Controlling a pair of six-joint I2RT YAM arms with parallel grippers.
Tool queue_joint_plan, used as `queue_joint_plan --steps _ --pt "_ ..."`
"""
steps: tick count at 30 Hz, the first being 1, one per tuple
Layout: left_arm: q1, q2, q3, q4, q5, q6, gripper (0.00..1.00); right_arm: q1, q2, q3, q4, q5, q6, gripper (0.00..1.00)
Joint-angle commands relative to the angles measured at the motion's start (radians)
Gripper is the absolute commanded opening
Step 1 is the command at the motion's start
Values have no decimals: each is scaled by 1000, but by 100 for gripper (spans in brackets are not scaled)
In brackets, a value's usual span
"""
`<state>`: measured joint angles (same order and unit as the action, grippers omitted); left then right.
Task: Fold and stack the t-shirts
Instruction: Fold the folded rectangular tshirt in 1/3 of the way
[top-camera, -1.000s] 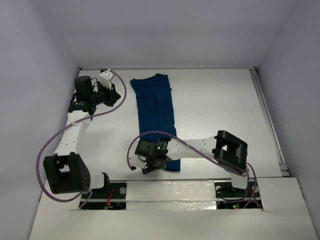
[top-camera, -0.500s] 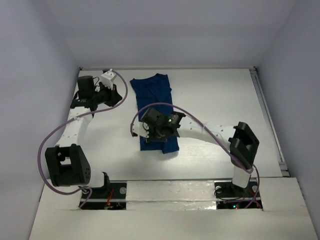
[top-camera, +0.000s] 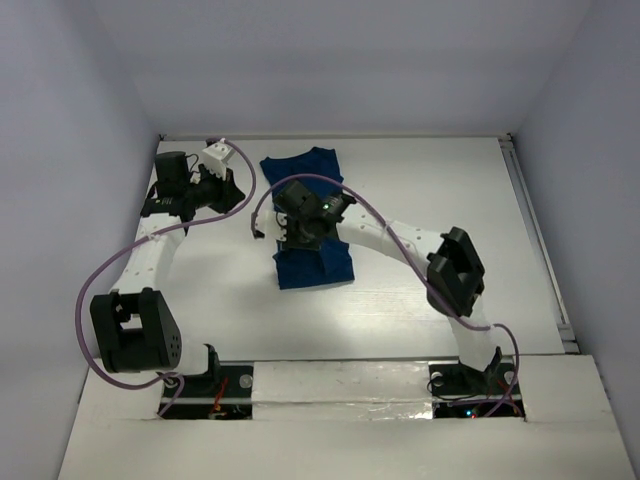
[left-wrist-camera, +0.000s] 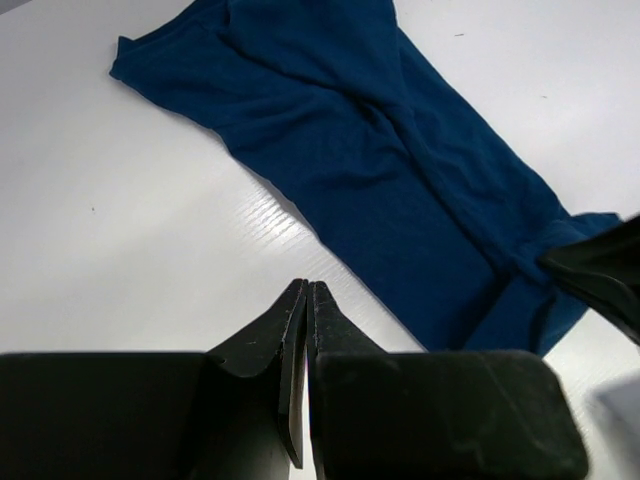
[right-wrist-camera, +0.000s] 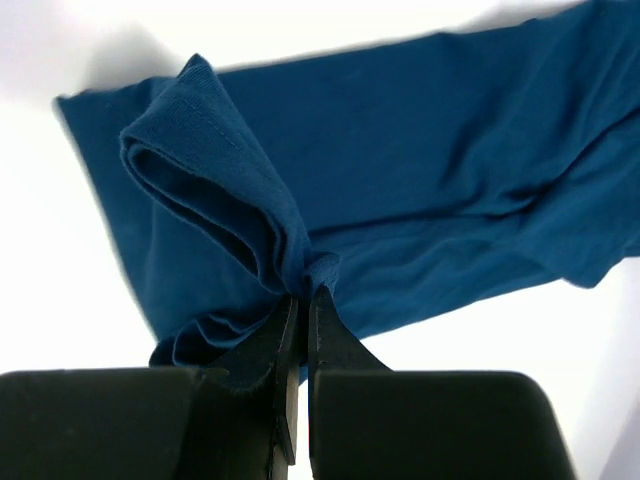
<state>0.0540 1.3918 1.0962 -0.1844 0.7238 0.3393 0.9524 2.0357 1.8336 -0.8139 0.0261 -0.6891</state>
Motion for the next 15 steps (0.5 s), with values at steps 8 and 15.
queue_joint_plan --steps 8,15 --pt "4 -28 27 10 29 20 0 -98 167 286 -85 5 -85 0" --pt "4 -20 27 14 35 18 0 -127 231 426 -113 21 -93 0"
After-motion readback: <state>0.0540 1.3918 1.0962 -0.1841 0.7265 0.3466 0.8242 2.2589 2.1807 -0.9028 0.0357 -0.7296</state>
